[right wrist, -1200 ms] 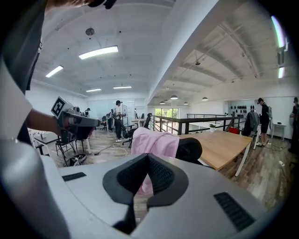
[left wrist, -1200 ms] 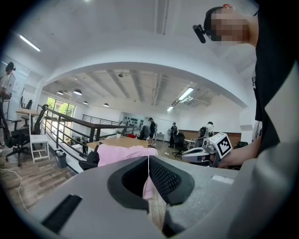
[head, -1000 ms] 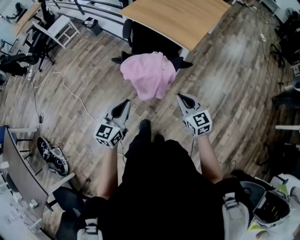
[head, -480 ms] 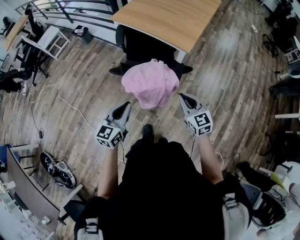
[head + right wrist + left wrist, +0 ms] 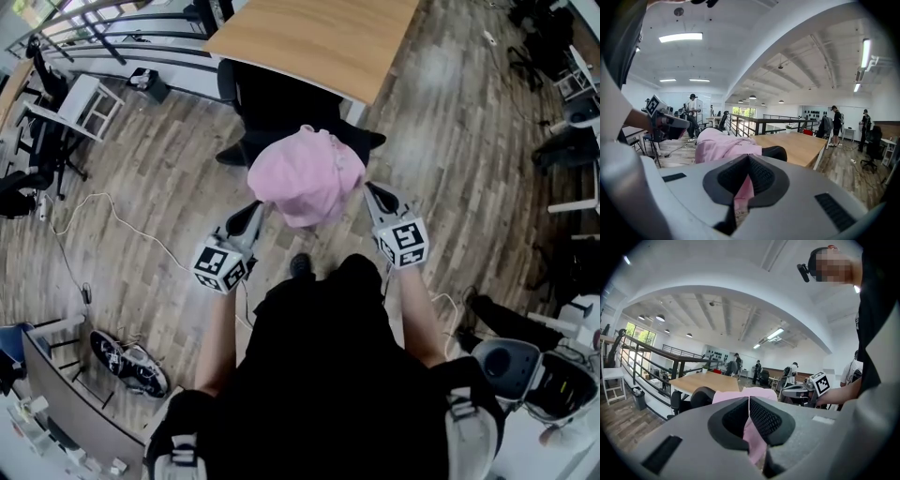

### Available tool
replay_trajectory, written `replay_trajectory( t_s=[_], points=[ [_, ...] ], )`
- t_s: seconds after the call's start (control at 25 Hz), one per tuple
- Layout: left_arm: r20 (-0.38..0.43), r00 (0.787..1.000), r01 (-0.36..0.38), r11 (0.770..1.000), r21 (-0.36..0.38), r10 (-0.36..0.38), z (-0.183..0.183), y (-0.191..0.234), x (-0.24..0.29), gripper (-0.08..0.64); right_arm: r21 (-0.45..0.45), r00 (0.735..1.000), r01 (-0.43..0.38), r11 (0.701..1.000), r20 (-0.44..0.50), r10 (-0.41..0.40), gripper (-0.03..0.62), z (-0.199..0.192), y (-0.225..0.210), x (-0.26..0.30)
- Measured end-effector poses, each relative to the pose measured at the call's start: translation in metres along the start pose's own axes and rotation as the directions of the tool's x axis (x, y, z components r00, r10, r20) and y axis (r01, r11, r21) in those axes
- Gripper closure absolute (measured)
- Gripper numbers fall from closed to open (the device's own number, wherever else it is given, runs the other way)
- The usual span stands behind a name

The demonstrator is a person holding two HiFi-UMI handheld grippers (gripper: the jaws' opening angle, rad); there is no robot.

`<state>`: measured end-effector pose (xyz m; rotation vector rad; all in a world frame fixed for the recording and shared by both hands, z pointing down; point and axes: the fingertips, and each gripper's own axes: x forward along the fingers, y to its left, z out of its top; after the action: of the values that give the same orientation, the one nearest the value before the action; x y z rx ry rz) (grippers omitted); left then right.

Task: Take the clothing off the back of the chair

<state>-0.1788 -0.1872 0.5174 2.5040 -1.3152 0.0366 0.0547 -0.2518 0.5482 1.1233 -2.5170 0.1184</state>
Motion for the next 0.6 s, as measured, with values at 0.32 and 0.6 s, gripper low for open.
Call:
replay_trajectory(
  t_s=[0.32,0.6],
  points=[
    [-0.035,0.999,-0.001,1.000,-0.006,0.001,-0.002,0.016,0.011,0.402,0.016,1.000,0.016,1.000,-0.003,-0.016,0.434,0.001,-0.010,0.007],
    [-0.059,0.998,0.005,1.000,-0.010,-0.005,-0.006,0.022,0.022,0.242,0.017,0.998,-0.055,0.998,0.041,0.055,0.201,0.005,-0.010,0.025]
  ],
)
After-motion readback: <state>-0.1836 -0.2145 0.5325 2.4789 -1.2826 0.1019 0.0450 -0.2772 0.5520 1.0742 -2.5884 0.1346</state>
